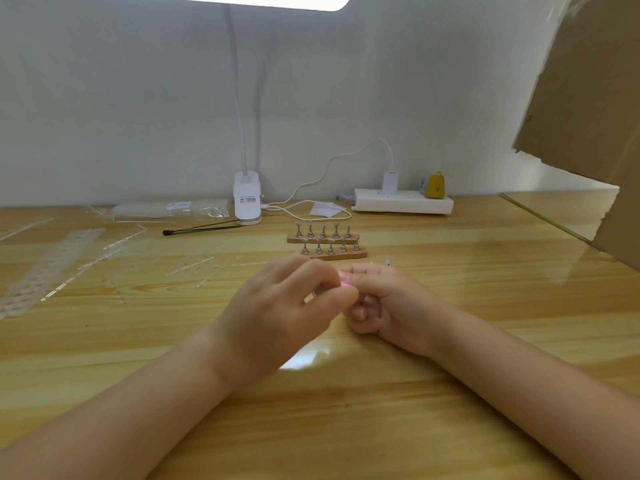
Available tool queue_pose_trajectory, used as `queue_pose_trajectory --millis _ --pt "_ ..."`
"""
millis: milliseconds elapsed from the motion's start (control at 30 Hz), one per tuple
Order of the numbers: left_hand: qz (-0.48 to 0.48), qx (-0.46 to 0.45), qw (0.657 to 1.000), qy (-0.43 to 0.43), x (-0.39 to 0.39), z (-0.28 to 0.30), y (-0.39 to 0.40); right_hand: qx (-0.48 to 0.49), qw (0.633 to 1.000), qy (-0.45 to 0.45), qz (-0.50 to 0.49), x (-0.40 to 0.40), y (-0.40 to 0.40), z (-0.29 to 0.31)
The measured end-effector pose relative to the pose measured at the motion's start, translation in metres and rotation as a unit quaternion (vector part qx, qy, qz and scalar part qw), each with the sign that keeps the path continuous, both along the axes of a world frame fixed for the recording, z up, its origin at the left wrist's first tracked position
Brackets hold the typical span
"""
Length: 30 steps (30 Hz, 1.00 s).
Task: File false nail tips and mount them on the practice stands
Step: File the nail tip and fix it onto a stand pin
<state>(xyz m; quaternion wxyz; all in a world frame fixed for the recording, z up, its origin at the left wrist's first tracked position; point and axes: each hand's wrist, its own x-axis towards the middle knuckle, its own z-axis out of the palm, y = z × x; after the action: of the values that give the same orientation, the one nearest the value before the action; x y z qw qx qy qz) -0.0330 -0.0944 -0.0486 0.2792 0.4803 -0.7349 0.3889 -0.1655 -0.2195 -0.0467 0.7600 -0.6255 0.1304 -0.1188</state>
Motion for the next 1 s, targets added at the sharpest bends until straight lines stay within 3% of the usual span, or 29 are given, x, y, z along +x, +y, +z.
queue_pose_trajectory --millis 133,333,500,667,867,1000 --pt "0.027 -0.013 0.999 0.02 0.013 0.006 0.001 0.019 1.0 0.005 0.005 0.0 -0.001 0.002" --pt "-0.033 0.006 0.999 0.02 0.001 -0.001 -0.002 -0.009 0.999 0.0 0.042 -0.002 -0.001 0.001" --pt "0.05 -0.001 0.996 0.071 0.016 0.003 -0.001 0.021 0.999 0.002 0.045 -0.003 -0.005 0.002" --pt "-0.051 0.008 0.997 0.063 0.001 0.001 -0.001 0.003 0.998 -0.002 0.058 -0.002 -0.004 0.001" --pt "0.033 0.004 0.997 0.072 0.013 0.005 0.0 0.024 0.999 -0.006 0.045 -0.002 -0.004 0.001" --pt "-0.033 0.017 0.994 0.099 0.003 0.004 0.001 0.009 0.999 -0.007 0.046 -0.001 -0.002 0.001"
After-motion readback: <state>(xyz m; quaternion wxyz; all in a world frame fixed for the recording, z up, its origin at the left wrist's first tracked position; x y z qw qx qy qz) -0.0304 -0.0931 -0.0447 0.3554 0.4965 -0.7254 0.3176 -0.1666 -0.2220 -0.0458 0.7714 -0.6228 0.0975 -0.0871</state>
